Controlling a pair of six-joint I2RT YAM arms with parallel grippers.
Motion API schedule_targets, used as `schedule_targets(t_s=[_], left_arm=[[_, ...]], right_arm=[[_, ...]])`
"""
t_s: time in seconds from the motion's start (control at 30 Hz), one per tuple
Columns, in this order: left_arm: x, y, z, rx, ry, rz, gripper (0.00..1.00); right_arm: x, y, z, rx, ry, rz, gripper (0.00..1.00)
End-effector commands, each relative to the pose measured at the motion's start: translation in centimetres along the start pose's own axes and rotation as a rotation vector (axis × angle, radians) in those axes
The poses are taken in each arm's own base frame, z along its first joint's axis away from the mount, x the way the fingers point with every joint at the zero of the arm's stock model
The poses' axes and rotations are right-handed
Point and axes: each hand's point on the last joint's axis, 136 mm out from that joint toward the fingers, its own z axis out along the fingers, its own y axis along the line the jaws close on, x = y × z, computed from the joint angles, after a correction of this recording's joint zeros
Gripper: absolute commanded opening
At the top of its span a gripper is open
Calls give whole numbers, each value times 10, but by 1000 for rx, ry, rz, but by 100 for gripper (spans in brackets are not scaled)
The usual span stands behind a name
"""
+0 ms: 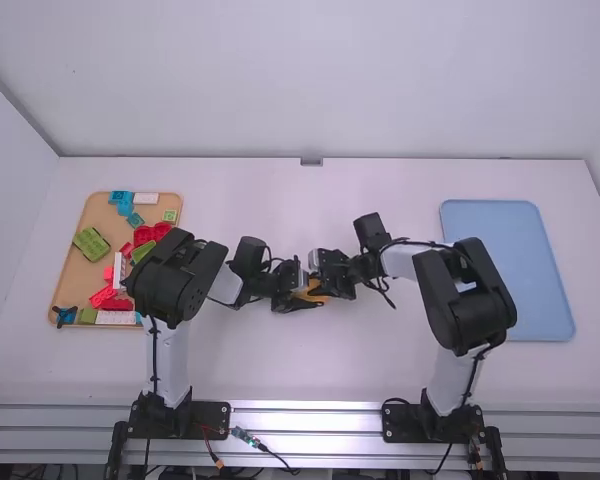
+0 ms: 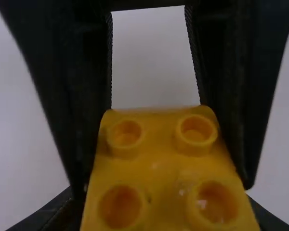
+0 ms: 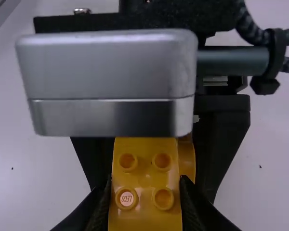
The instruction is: Assemble lego blocks to make yellow taxi
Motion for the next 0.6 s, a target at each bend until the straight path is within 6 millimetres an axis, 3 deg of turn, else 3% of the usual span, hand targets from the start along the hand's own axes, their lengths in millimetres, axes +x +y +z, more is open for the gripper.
schedule_targets(t_s=[0.0,0.23,0.57], left_arm=[[10,1,0,-10,25,-7,45],[10,1,0,-11,25,-5,45],[10,1,0,-12,25,-5,44]], right_arm=[[6,-1,4,-10,20,9,0],[12,1,2,-16,28,40,0],[22,4,14,-33,48,55,0]])
